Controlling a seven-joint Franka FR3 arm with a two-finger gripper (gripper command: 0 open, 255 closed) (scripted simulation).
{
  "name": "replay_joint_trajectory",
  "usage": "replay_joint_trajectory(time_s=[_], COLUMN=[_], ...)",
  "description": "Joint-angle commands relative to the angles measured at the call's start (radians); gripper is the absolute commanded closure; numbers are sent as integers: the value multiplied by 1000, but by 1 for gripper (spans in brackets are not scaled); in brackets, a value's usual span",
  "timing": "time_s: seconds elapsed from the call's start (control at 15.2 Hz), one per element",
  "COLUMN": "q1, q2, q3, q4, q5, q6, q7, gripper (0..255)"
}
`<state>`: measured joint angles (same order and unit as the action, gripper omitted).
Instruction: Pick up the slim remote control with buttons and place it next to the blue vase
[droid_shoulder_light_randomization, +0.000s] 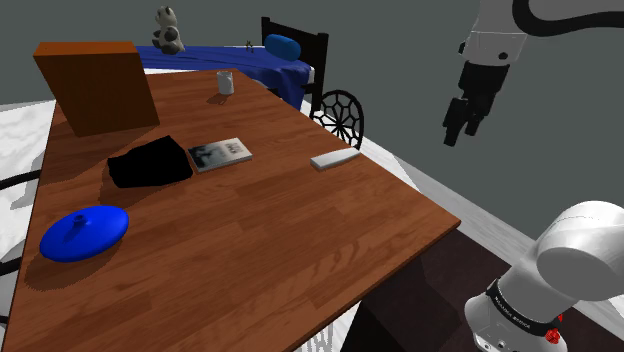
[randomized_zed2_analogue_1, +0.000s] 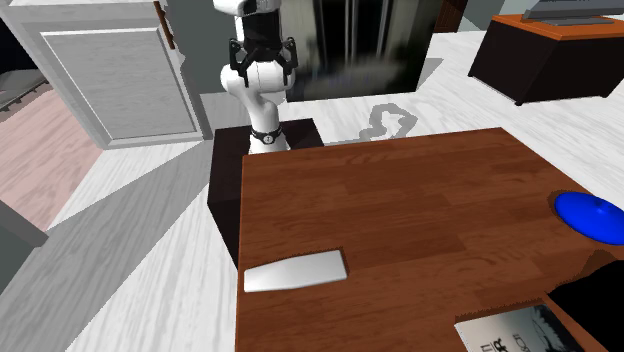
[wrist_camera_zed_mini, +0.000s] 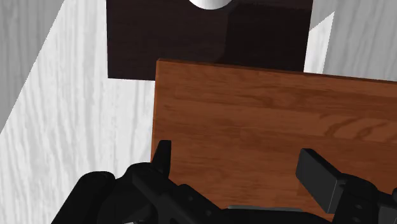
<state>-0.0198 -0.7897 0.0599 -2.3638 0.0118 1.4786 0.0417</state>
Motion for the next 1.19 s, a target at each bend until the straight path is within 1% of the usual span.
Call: replay_joint_trajectory(time_s=[0.0,0.33,0.59,0.86,1.12], q1=[0,35,67,101,136], q2=[0,113,233,371,519], q3=[0,-104,-178,-240,-287], q4=[0,-14,8,57,128], q5=[0,-77,-116,-128,-114], q6=[0,143,256,360,449], q7=[0,-254,-450,-643,-836], gripper=[0,0,0,0,0])
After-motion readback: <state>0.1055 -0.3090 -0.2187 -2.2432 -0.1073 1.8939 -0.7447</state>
